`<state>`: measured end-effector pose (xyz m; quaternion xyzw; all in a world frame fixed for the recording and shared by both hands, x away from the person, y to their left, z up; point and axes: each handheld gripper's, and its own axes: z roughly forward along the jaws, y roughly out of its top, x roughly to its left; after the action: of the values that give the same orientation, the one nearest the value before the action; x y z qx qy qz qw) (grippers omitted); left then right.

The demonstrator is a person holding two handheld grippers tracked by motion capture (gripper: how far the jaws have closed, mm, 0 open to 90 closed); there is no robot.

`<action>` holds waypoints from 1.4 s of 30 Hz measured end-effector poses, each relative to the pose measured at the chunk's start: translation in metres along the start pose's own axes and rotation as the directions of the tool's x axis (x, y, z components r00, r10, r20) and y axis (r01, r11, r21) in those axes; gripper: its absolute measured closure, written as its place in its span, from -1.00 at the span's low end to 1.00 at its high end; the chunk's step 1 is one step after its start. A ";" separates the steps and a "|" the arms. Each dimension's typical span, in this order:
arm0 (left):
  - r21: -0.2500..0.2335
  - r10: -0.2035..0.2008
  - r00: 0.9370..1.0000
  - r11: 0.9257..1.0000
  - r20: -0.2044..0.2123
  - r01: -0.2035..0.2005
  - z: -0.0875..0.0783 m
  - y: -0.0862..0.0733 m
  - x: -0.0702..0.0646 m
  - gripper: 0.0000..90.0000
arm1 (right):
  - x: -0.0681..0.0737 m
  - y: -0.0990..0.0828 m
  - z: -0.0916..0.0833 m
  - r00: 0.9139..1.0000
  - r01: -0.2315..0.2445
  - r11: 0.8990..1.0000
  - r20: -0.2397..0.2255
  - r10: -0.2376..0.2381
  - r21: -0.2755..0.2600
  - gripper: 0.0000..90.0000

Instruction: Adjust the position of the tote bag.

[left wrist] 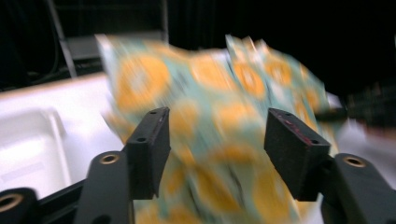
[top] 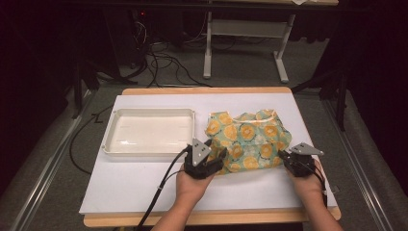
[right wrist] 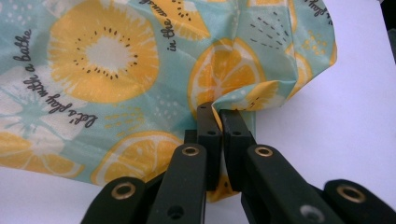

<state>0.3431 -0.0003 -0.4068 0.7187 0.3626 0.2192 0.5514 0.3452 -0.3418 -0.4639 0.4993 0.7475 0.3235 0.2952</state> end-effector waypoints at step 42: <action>0.167 0.204 0.935 0.951 0.291 -0.260 0.026 -0.068 -0.069 1.00 | 0.023 0.080 -0.033 0.994 -0.110 0.953 -0.056 0.098 -0.283 -0.10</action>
<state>0.2986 -0.0610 -0.4731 0.8320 0.2167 0.1447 0.4898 0.3571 -0.3034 -0.3842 0.4833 0.6717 0.4534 0.3313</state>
